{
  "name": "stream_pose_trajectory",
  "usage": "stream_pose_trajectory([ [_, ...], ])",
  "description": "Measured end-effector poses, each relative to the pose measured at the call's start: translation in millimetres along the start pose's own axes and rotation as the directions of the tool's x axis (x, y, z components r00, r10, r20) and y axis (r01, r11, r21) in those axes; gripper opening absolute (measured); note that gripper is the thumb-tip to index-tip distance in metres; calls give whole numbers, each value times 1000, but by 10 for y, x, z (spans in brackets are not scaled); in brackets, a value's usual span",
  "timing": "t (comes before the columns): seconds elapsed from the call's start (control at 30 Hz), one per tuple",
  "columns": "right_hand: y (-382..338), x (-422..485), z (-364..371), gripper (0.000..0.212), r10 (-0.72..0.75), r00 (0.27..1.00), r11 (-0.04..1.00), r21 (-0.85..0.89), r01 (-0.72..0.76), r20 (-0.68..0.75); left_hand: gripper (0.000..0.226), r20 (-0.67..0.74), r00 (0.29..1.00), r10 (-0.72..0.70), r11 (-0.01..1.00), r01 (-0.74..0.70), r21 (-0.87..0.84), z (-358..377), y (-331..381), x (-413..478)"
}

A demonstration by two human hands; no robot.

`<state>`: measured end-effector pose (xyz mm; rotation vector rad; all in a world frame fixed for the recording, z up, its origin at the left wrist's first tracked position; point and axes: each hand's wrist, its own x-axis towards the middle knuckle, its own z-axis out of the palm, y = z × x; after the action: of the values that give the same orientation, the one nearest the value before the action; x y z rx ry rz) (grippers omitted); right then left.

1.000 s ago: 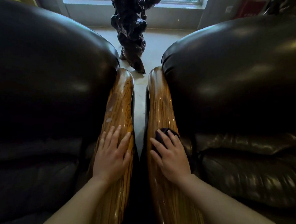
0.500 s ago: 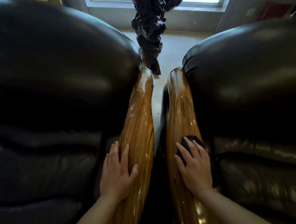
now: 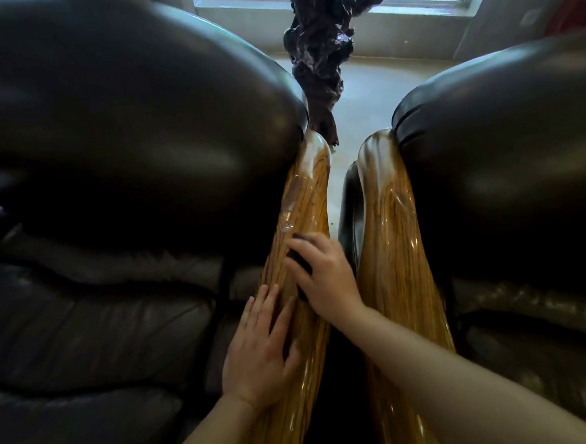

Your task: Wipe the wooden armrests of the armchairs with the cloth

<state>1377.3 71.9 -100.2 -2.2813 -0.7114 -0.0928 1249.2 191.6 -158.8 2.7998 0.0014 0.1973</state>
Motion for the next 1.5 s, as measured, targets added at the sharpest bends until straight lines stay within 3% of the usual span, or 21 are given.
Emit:
stream_pose_trajectory([
  [0.13,154,-119,164,43,-197,966,910,-335,243,165,57,-37,999,-11,999,9,-53,1,-27,18],
  [0.33,289,424,121,40,51,999,890,-453,-45,0,60,-58,998,-36,990,27,-139,5,-46,-2],
  [0.43,262,864,121,36,134,991,907,-403,-126,-9,61,-54,998,-35,992,28,-127,9,-52,14],
  [0.5,201,966,178,40,126,991,935,-339,-101,52,60,-48,998,-41,993,35,-116,-3,-47,11],
  [0.6,131,674,282,50,18,986,916,-398,50,164,58,-47,998,-34,993,29,-112,-10,-44,5],
  [0.83,328,-34,153,34,-263,950,858,-409,311,170,57,-67,998,-19,992,10,-125,-6,-45,9],
  [0.93,201,364,70,27,-140,987,869,-469,159,76,55,-87,996,-11,990,-2,-144,-14,-44,23],
  [1.0,40,688,5,23,39,999,925,-379,-34,5,56,-81,997,-16,990,5,-140,-23,-42,15],
  [1.07,-40,884,-70,21,225,974,974,-28,-226,-30,56,-72,997,-23,992,14,-125,-32,-43,7],
  [1.13,-81,901,-113,22,384,922,844,387,-372,50,56,-61,998,-28,992,21,-122,-46,-41,9],
  [1.17,-113,841,-122,22,386,918,806,451,-384,91,57,-61,998,-26,992,18,-122,-43,-40,13],
  [1.2,-134,749,-115,22,337,935,853,385,-352,108,57,-62,998,-22,993,14,-119,-33,-41,15],
  [1.27,-86,496,-34,26,125,989,992,-39,-122,85,57,-60,998,-15,992,8,-125,-14,-48,7],
  [1.33,-28,285,62,33,-101,988,934,-330,135,120,58,-61,998,-12,991,4,-134,4,-67,-1],
  [1.4,29,127,114,39,-187,959,909,-333,251,214,59,-60,998,-2,993,-5,-120,26,-81,4],
  [1.5,156,169,125,43,-194,931,900,-321,294,309,61,-70,998,2,994,-10,-112,49,-80,6],
])
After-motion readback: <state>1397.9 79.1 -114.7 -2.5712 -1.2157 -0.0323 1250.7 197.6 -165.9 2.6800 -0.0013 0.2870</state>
